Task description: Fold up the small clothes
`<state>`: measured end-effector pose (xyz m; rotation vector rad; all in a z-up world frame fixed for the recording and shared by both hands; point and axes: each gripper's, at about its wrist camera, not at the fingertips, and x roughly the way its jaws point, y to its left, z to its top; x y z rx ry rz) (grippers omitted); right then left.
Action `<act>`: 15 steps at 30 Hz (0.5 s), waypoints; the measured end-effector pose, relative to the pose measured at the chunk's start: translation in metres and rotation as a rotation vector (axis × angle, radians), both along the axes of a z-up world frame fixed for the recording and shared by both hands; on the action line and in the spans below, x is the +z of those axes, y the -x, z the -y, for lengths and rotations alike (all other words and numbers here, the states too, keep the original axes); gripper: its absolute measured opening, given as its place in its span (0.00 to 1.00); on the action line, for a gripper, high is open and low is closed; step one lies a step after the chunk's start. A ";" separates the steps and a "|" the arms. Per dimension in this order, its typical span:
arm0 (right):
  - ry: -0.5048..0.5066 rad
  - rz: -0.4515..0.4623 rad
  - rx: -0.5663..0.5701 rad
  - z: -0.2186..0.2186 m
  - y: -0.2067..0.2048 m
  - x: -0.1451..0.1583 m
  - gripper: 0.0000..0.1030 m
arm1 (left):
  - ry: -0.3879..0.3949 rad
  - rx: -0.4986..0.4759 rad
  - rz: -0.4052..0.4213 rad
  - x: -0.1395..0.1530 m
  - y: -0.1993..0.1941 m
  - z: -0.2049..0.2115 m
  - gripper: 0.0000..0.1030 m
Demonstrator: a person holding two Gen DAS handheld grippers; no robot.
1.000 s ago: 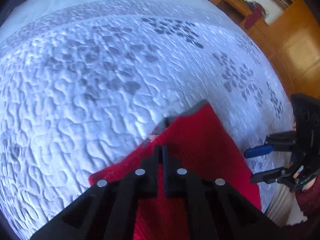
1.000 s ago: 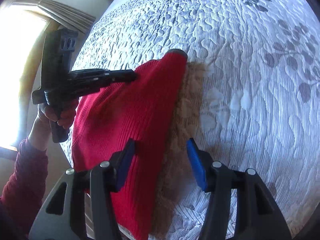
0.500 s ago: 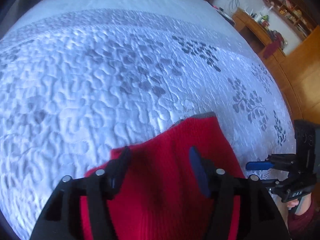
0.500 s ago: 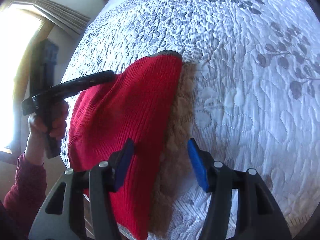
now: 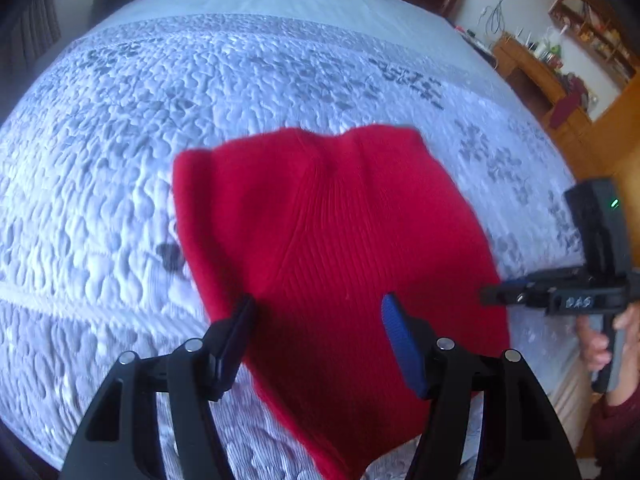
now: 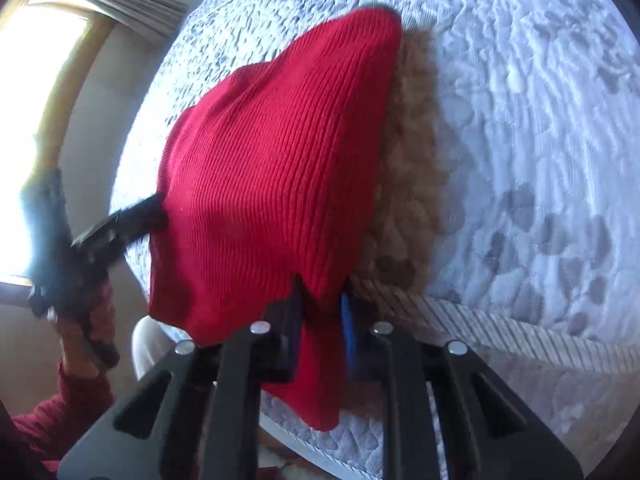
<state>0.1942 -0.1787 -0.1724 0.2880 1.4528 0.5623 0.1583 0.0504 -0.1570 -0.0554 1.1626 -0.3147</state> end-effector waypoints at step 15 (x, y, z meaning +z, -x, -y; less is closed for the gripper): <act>0.147 0.068 0.029 -0.007 0.016 0.006 0.14 | -0.099 0.086 0.020 -0.004 0.020 0.007 0.63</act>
